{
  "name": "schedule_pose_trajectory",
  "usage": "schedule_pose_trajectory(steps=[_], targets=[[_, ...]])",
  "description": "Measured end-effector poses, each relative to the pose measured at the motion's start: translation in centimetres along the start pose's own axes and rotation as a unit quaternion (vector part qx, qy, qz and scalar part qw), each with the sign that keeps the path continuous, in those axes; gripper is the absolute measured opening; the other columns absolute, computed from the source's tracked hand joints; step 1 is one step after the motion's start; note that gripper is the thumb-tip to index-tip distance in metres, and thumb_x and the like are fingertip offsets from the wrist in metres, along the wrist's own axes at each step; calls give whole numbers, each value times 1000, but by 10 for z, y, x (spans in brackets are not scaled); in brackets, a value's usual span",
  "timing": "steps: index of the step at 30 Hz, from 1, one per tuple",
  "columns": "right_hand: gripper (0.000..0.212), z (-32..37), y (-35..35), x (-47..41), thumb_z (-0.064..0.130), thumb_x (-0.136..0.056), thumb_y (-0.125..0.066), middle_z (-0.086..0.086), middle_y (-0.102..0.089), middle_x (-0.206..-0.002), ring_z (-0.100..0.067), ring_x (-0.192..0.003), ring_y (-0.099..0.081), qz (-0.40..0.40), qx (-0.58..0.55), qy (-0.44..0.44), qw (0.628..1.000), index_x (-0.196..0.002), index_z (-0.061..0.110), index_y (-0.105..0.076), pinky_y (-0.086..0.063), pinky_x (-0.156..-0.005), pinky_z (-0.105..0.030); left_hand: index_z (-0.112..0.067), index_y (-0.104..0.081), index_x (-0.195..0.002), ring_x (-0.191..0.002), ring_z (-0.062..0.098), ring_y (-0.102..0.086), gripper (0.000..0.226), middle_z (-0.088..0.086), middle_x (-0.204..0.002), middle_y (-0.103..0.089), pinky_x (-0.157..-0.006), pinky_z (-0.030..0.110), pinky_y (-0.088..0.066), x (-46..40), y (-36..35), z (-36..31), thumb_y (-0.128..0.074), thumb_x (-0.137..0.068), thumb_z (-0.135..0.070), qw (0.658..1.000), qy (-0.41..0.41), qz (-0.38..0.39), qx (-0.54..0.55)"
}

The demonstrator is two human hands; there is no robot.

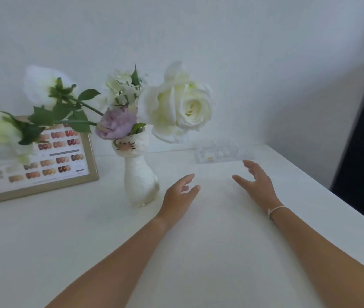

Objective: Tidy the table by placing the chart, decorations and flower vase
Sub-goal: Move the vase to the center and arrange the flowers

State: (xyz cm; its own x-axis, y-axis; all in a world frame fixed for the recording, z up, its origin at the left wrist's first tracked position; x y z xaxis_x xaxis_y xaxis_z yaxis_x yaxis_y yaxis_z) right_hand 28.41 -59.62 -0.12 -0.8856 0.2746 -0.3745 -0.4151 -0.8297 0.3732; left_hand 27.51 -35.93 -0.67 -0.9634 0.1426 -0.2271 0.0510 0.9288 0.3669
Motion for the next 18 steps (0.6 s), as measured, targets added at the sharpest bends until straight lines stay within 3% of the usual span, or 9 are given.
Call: schedule_pose_trajectory(steps=[5, 6, 9, 11, 15, 18], targets=[[54, 29, -24, 37, 29, -79, -70, 3, -53, -130, -18, -121, -48, 31, -14, 9, 999, -127, 23, -47, -34, -97, -24, -25, -61, -115, -96, 0, -58, 26, -11, -115, -62, -77, 0, -40, 45, 44, 1, -58, -89, -23, 999, -26, -23, 21], [53, 35, -31, 44, 30, -79, -70, 5, -53, -128, -17, -120, -49, 41, -22, 10, 999, -127, 24, -48, -34, -96, -24, -25, -63, -109, -92, 2, -59, 21, -10, -109, -64, -80, 5, -43, 53, 55, 2, -58, -89, -20, 998, -30, -40, 35], [52, 58, -59, 64, 28, -79, -70, 6, -53, -127, -16, -118, -49, 73, -45, 19, 996, -126, 25, -48, -34, -96, -23, -21, -67, -95, -87, 12, -59, 12, -6, -90, -66, -87, 36, -52, 71, 93, 7, -58, -89, -16, 992, -35, -110, 59], [54, 72, -80, 74, 26, -79, -70, 2, -53, -130, -16, -117, -50, 93, -59, 24, 994, -127, 22, -47, -35, -96, -22, -15, -66, -91, -83, 13, -57, 9, -3, -86, -64, -86, 47, -52, 78, 119, 12, -57, -89, -14, 984, -41, -161, 67], [57, 96, -124, 88, 28, -79, -71, 3, -50, -133, -15, -120, -48, 135, -90, 27, 986, -129, 25, -45, -35, -100, -24, -15, -63, -95, -86, 15, -54, 11, -8, -89, -60, -91, 51, -49, 80, 163, 25, -53, -90, -11, 967, -32, -236, 94], [62, 108, -156, 90, 31, -78, -71, 7, -45, -138, -12, -122, -45, 161, -102, 33, 981, -133, 27, -41, -34, -101, -24, -21, -61, -104, -92, 14, -53, 17, -10, -96, -58, -95, 48, -48, 70, 177, 40, -51, -91, -15, 966, -6, -231, 117]])
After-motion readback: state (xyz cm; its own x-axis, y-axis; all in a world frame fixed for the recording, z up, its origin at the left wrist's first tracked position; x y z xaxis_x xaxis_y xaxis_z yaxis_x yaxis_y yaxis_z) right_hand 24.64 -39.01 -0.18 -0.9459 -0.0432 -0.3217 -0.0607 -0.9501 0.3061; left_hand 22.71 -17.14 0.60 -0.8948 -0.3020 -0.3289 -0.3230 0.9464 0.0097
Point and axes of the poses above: each hand's wrist, its own x-axis away from the middle knuckle, its own y-axis out of the back of the hand, z = x × y, the point moved 9 cm from there along -x, towards the middle knuckle
